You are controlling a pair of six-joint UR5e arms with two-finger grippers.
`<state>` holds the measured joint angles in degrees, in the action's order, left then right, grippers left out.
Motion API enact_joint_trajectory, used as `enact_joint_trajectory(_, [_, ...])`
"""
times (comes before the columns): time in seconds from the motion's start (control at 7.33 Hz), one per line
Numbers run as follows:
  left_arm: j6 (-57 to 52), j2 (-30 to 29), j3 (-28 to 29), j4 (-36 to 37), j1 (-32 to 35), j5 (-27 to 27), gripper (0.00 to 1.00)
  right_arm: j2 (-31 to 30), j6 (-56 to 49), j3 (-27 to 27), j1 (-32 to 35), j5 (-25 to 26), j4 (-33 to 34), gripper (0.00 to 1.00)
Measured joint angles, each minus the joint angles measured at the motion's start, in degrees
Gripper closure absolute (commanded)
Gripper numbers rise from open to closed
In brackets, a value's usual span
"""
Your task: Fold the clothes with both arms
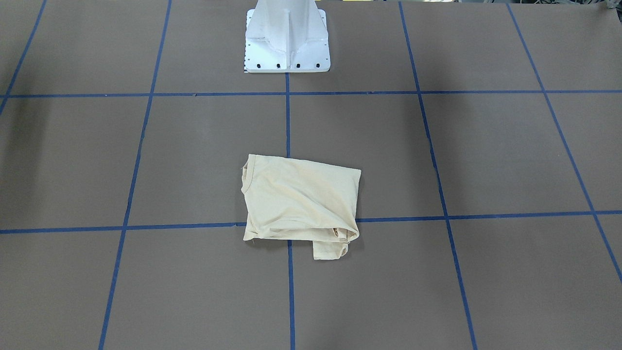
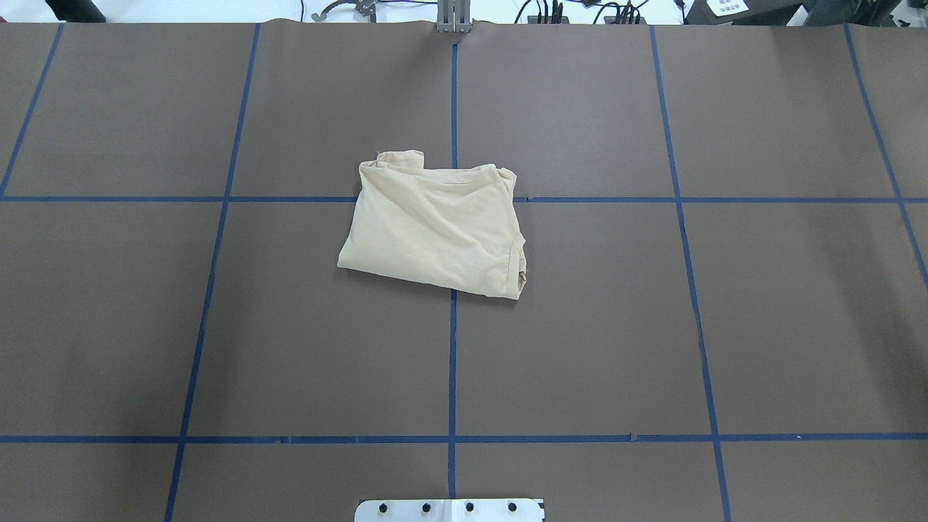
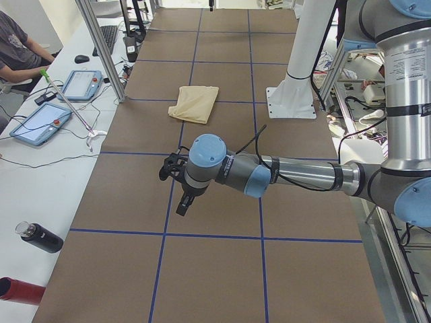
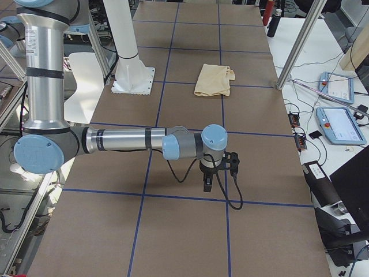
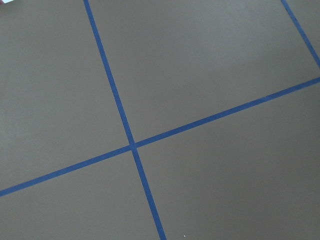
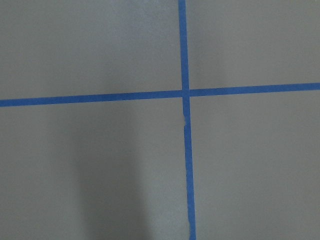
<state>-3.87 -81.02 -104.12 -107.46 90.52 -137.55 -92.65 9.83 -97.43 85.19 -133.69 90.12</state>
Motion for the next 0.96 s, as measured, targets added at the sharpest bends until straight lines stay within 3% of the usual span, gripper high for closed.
enact_joint_trajectory(0.41, [0.06, 0.83, 0.1, 0.17, 0.15, 0.0, 0.0, -0.32, -6.03, -0.91, 1.43, 0.1, 4.31, 0.0])
enact_joint_trajectory(0.96, [8.3, 1.1, 0.41, 0.13, 0.18, 0.43, 0.0, -0.53, -6.04, -1.38, 1.6, -0.13, 4.17, 0.0])
